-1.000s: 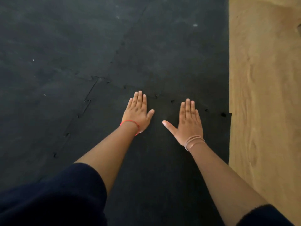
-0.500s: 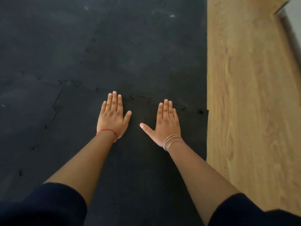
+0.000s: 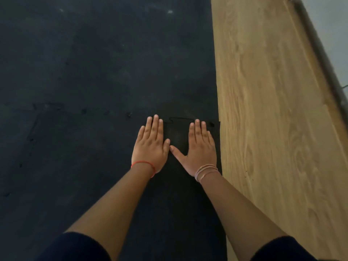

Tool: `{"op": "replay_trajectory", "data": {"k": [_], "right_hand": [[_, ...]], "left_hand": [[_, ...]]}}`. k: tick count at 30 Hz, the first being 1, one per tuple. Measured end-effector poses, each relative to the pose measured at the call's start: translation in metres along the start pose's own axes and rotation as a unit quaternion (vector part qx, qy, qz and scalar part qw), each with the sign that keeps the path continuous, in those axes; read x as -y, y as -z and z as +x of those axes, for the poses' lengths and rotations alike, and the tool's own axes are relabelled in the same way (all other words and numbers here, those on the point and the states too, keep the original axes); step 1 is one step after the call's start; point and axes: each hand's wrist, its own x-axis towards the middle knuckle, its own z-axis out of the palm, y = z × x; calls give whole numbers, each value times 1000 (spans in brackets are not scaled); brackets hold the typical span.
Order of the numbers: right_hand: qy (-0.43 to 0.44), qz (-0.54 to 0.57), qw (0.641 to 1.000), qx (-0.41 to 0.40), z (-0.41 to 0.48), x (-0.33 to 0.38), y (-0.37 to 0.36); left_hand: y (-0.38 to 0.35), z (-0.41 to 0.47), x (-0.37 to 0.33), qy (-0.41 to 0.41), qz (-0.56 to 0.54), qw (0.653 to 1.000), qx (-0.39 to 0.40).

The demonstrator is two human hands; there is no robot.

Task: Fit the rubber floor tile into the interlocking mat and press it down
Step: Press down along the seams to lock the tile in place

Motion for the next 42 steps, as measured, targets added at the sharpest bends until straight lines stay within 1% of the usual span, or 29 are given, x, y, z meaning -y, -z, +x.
{"op": "replay_trajectory", "data": {"k": [2,5,8,10,13,14,16,18,24,27,30,31,33,35,37,42], "right_hand": [[4,2,1000,11,-1,-1,4],[30,12,999,38,5,-6,13],[61,18,993,100,13,-17,29],[39,21,992,119,8,-30,34],[-32,17,989,141,1,-46,37],[-36,-6,987,156,2,-46,39],[-29,-47,982,181,10,-44,41],[-22,-49,979,199,14,-43,43],[-24,-57,974,220,15,-45,45],[-31,-58,974,215,17,-42,46],[-40,-59,978,197,13,-40,49],[-29,-64,981,183,10,-38,49],[24,-63,984,166,6,-27,47],[62,-44,979,189,7,-8,43],[54,-44,973,222,9,6,41],[17,-69,959,273,22,17,42]], "left_hand": [[3,-1,-1,-3,10,1000,17],[5,0,-3,-1,15,1000,17],[6,1,-3,0,18,1000,19],[8,2,-7,-3,19,999,29],[9,3,-24,-81,32,995,38],[7,2,-30,-95,28,994,39],[2,4,-36,-90,18,995,25],[0,4,-35,-82,19,996,18],[-2,6,-33,-93,22,995,17],[2,13,-33,-84,24,995,47],[8,15,-27,-113,-3,991,74],[10,14,-18,-110,-17,992,67],[12,6,12,-60,-32,997,25],[12,-3,42,-17,-15,1000,3],[11,-9,51,-16,-8,1000,-5],[7,-4,54,-18,-20,1000,-16]]}}
